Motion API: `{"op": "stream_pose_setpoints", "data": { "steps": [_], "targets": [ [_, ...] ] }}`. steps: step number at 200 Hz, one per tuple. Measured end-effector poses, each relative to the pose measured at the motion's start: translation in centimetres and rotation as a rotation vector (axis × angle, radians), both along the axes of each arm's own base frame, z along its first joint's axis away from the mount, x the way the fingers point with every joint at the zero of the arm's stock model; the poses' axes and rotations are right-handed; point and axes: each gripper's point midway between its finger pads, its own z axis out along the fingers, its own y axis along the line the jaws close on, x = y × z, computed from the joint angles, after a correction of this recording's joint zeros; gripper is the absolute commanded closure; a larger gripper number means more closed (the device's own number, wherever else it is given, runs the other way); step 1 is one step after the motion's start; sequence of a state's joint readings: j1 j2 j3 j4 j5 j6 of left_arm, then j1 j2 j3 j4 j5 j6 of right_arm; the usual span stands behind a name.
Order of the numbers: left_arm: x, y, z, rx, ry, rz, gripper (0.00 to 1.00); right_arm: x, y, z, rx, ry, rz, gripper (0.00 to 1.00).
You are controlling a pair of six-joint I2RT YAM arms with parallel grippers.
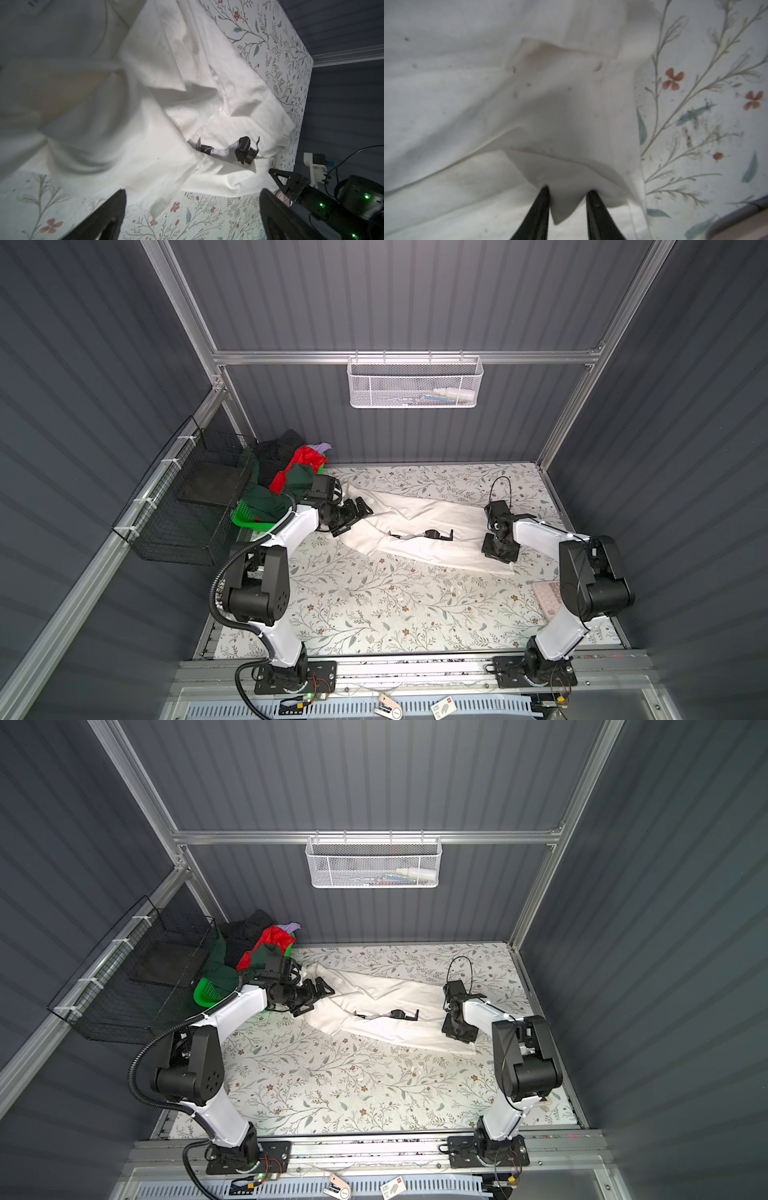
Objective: Fold and stack the t-shirts
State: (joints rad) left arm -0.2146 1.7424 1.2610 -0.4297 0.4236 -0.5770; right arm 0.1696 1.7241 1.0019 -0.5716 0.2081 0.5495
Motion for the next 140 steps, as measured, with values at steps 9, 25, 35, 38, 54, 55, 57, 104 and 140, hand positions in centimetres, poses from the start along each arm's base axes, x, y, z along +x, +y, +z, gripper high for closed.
{"op": "stream_pose_setpoints", "data": {
  "steps": [9, 25, 35, 38, 54, 55, 57, 104, 140],
  "targets": [
    [-0.1, 0.2, -0.1, 0.016, 0.0, 0.001, 0.0, 0.0, -0.1, 0.0, -0.003, -0.001, -0.003, 0.75],
    [-0.4, 0.8, 0.1, 0.048, -0.011, 0.005, 0.0, 0.0, -0.4, 0.1, -0.008, -0.002, -0.011, 0.85],
    [-0.7, 1.3, 0.3, 0.073, -0.021, 0.01, 0.0, 0.1, -0.5, 0.2, -0.015, -0.003, -0.01, 0.9],
    [-0.8, 1.4, 0.4, 0.082, -0.025, 0.012, 0.0, 0.2, -0.6, 0.2, -0.015, -0.007, -0.019, 0.91],
    [-1.3, 2.2, 0.9, 0.121, -0.042, 0.018, 0.0, 0.6, -0.8, 0.7, -0.026, -0.017, -0.018, 0.93],
    [-1.3, 2.2, 1.0, 0.122, -0.043, 0.018, 0.0, 0.7, -0.9, 0.7, -0.027, -0.019, -0.019, 0.94],
    [-1.4, 2.3, 1.0, 0.127, -0.044, 0.019, 0.0, 0.7, -0.9, 0.7, -0.028, -0.021, -0.021, 0.94],
    [-2.2, 3.3, 0.4, 0.185, -0.034, 0.022, 0.0, 1.0, -1.5, 1.2, -0.047, -0.027, -0.033, 0.94],
    [-2.5, 3.4, 0.1, 0.195, -0.025, 0.017, 0.0, 0.8, -2.6, 1.2, -0.051, -0.021, -0.063, 0.94]
  ]
}}
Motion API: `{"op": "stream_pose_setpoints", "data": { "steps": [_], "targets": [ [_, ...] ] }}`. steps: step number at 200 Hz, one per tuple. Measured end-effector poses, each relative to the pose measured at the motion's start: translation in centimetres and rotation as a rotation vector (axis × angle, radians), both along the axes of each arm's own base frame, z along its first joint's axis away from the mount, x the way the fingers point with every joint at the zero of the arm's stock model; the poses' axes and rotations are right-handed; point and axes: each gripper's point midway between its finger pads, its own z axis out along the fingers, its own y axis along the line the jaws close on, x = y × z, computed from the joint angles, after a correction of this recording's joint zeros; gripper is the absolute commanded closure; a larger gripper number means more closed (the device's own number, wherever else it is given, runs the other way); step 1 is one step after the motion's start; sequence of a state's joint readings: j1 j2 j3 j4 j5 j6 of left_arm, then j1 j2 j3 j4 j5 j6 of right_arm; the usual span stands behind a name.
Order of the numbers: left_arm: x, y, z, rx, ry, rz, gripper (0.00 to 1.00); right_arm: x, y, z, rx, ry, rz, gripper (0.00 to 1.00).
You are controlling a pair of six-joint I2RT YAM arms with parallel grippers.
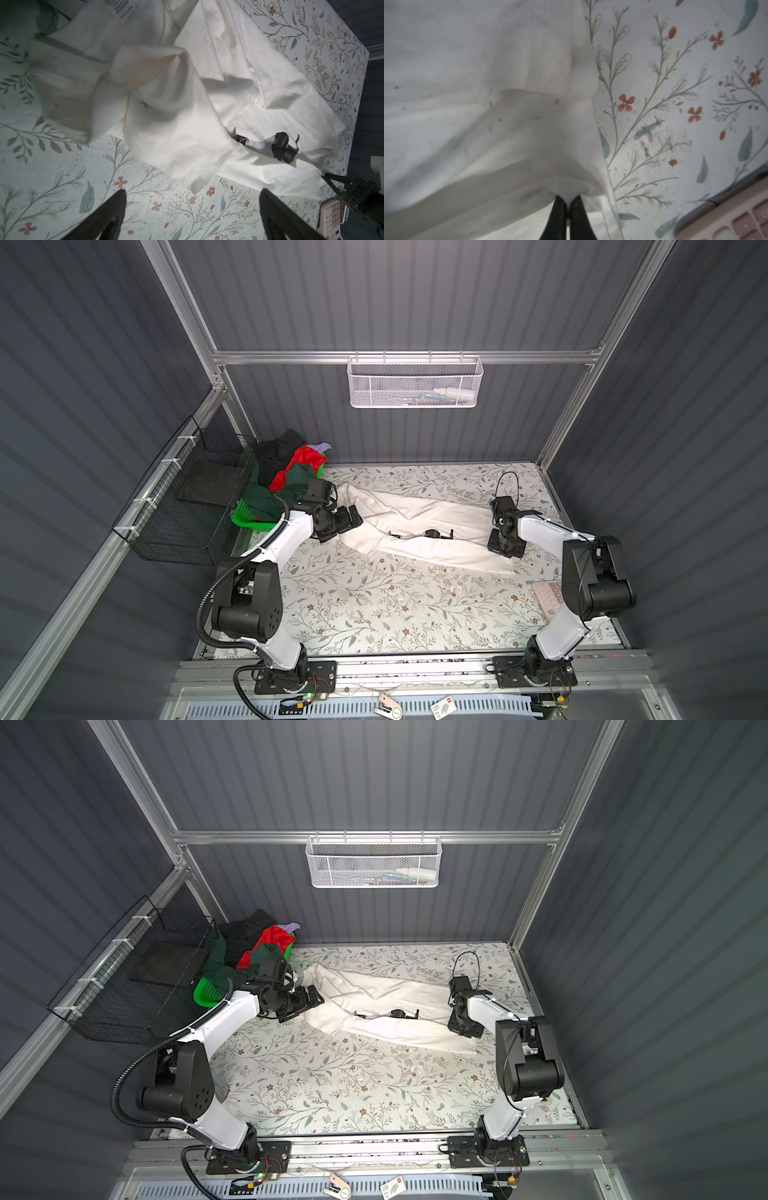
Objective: Fold and stack the t-shirts
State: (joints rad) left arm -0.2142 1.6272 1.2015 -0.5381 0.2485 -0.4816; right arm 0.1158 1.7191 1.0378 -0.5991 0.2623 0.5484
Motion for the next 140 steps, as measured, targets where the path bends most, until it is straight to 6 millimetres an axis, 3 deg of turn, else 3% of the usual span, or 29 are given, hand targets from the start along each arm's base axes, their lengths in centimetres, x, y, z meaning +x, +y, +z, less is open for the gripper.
{"op": "stream_pose_setpoints", "data": {
  "steps": [30, 47, 104, 120, 140],
  "targets": [
    [0.0, 0.2, -0.1, 0.01, -0.002, 0.002, 0.0, -1.1, -1.1, -0.1, 0.0, 0.007, -0.03, 0.92],
    [-0.1, 0.2, -0.3, 0.014, 0.002, 0.003, 0.0, -1.3, -1.4, -0.1, 0.006, 0.005, -0.048, 0.69],
    [-0.4, 0.4, -1.3, 0.028, 0.022, 0.0, 0.0, -1.1, -0.8, 0.0, 0.046, -0.007, -0.036, 0.25],
    [-0.4, 0.6, -2.2, 0.044, 0.04, -0.002, 0.0, -0.8, -0.7, 0.9, 0.061, -0.039, -0.042, 0.1],
    [-0.4, 0.8, -3.6, 0.064, 0.065, -0.007, 0.0, -0.4, -0.6, 2.5, 0.071, -0.092, -0.041, 0.02]
  ]
}}
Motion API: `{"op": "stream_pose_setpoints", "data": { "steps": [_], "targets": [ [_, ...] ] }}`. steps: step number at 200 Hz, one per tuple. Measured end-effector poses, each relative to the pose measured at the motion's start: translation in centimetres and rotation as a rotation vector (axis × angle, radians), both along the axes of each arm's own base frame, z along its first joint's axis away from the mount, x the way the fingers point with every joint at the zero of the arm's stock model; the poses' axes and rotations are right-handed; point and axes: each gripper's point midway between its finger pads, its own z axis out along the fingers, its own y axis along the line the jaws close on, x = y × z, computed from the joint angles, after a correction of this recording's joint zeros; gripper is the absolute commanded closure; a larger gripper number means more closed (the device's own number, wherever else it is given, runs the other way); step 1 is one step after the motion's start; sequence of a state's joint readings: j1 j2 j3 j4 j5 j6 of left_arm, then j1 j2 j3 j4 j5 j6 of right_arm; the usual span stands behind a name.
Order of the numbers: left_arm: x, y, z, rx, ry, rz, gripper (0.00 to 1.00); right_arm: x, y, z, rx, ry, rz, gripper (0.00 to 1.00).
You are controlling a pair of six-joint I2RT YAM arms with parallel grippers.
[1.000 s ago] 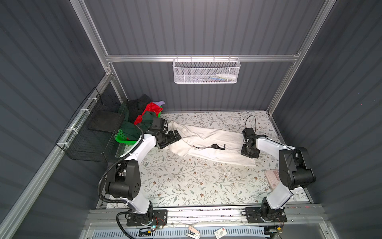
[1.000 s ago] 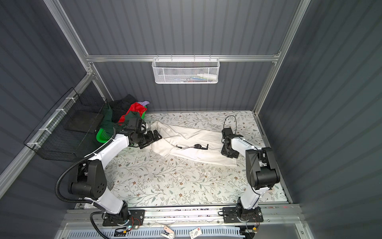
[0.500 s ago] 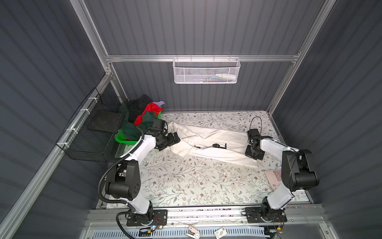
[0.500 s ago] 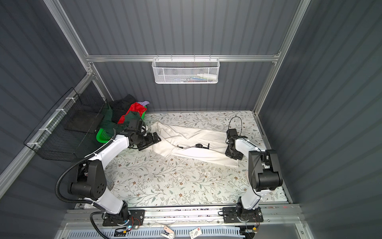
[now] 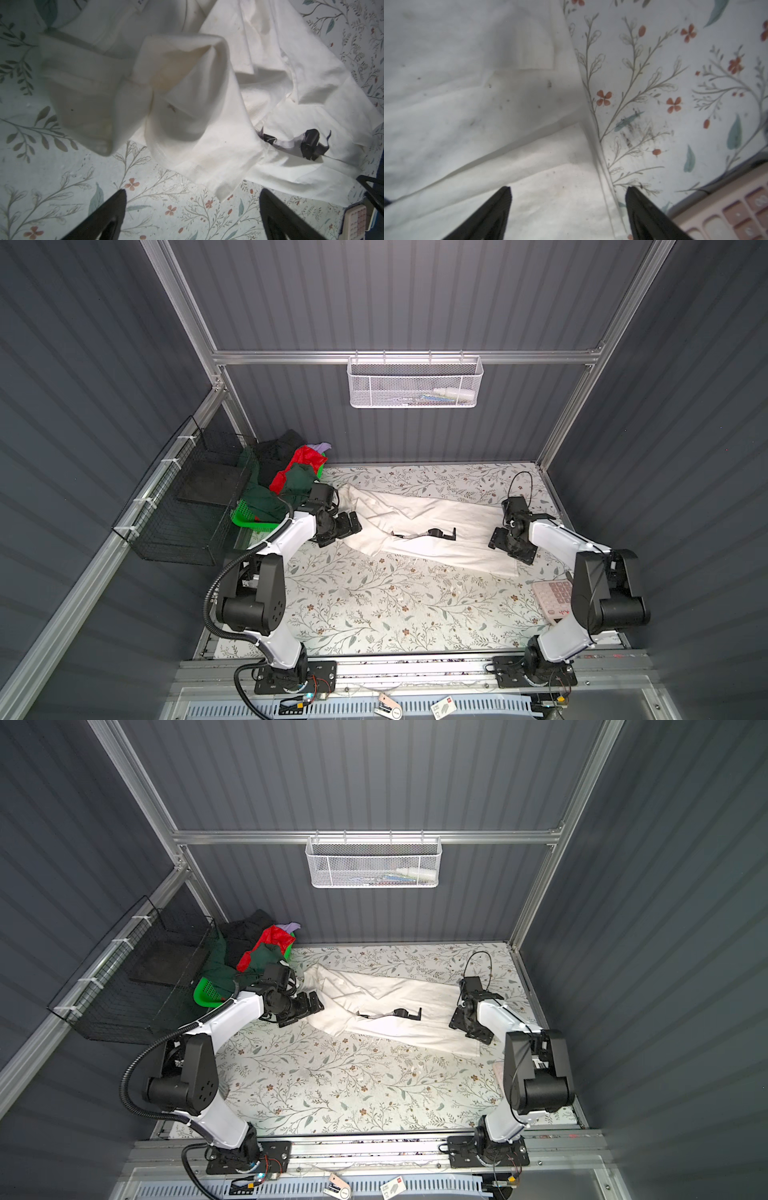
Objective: Fold and stack the t-shirts
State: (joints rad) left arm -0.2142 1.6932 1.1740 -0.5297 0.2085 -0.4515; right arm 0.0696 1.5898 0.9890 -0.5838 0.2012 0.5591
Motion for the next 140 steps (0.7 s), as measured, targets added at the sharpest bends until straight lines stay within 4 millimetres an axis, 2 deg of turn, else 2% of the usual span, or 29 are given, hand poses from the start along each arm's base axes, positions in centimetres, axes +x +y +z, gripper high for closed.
{"op": "stream_pose_setpoints", "data": {
  "steps": [30, 55, 78, 101, 121, 134, 140],
  "targets": [
    [0.2, 0.1, -1.8, 0.017, 0.028, -0.004, 0.01, 0.2, 0.2, 2.7, 0.021, -0.092, -0.001, 0.01],
    [0.6, 0.0, -2.9, 0.021, 0.035, -0.011, 0.07, -0.1, 0.4, 4.4, 0.039, -0.152, 0.001, 0.01],
    [1.0, -0.2, -3.9, 0.019, 0.037, -0.02, 0.14, -0.6, 0.7, 5.0, 0.057, -0.174, 0.004, 0.01],
    [1.2, -0.5, -5.2, 0.009, 0.058, -0.027, 0.29, -0.9, 0.9, 4.7, 0.068, -0.169, 0.005, 0.01],
    [1.8, -0.9, -5.0, -0.012, 0.041, -0.035, 0.44, -1.3, 1.1, 4.1, 0.08, -0.153, 0.009, 0.01],
    [1.9, -1.2, -5.0, -0.03, 0.042, -0.038, 0.5, -1.3, 1.2, 3.9, 0.089, -0.144, 0.012, 0.01],
    [1.9, -1.4, -5.1, -0.037, 0.043, -0.038, 0.57, -1.3, 1.3, 3.7, 0.094, -0.141, 0.014, 0.01]
  ]
}}
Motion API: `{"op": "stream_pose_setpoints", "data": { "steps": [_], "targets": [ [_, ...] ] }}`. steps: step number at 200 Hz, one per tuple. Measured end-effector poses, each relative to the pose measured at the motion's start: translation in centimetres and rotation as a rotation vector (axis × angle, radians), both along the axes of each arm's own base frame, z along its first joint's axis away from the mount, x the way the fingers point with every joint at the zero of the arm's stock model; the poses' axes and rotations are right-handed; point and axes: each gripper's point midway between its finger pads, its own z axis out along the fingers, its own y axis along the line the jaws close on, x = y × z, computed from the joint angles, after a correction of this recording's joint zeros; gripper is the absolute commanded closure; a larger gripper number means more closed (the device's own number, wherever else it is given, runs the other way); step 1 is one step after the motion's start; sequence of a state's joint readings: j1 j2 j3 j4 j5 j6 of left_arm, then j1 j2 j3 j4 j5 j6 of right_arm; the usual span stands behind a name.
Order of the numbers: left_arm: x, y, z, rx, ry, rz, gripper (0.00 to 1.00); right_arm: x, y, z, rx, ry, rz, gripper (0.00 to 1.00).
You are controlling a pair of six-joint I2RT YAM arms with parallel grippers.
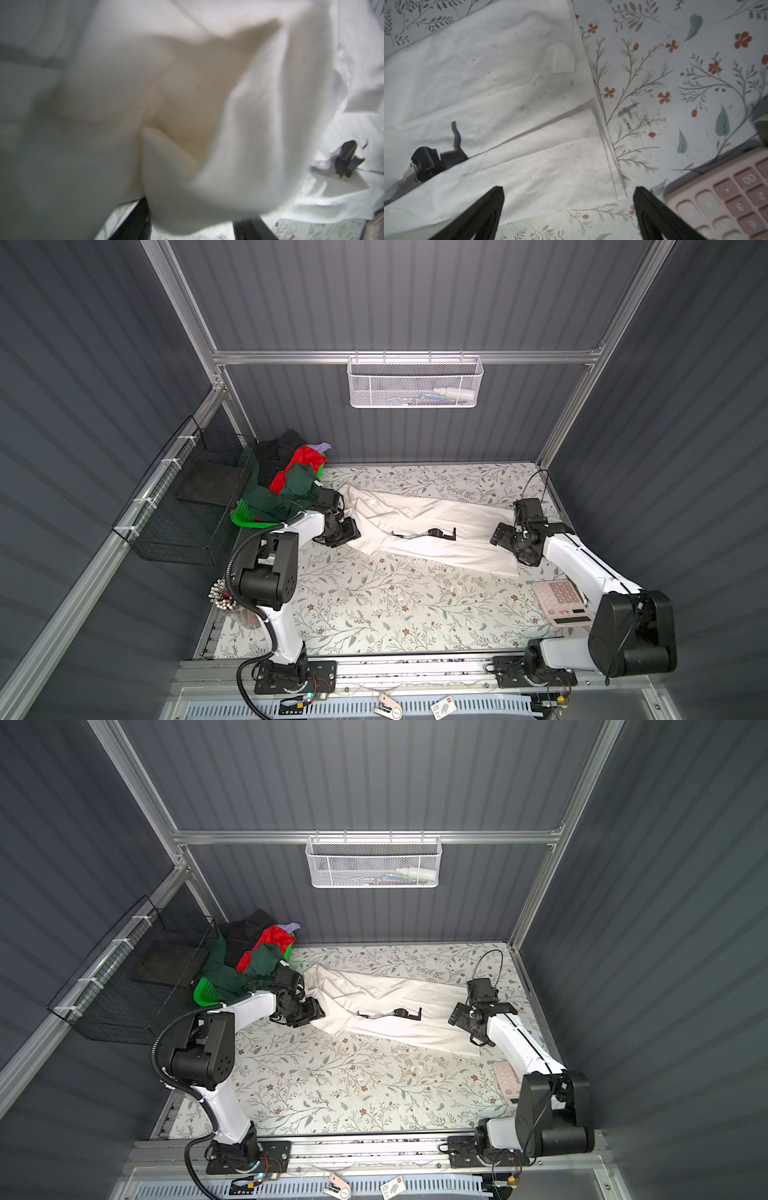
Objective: Fold and stack the t-shirts
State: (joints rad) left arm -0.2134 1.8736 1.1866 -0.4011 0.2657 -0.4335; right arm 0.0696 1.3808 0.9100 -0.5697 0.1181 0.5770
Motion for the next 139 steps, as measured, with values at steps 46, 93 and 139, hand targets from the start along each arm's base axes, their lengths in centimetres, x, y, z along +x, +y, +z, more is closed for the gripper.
{"op": "stream_pose_setpoints", "data": {
  "steps": [46, 93, 139],
  "targets": [
    [0.2, -0.5, 0.4, -0.031, 0.004, 0.003, 0.62, 0.1, 0.6, -0.3, 0.033, 0.007, 0.009, 0.01],
    [0.0, -0.6, 1.4, -0.042, 0.001, 0.007, 0.5, 0.4, 1.0, -0.3, 0.055, -0.009, 0.015, 0.01],
    [-0.1, -1.2, 2.3, -0.087, 0.0, 0.012, 0.69, 0.4, 1.4, -0.9, 0.078, 0.0, 0.018, 0.01]
  ]
}}
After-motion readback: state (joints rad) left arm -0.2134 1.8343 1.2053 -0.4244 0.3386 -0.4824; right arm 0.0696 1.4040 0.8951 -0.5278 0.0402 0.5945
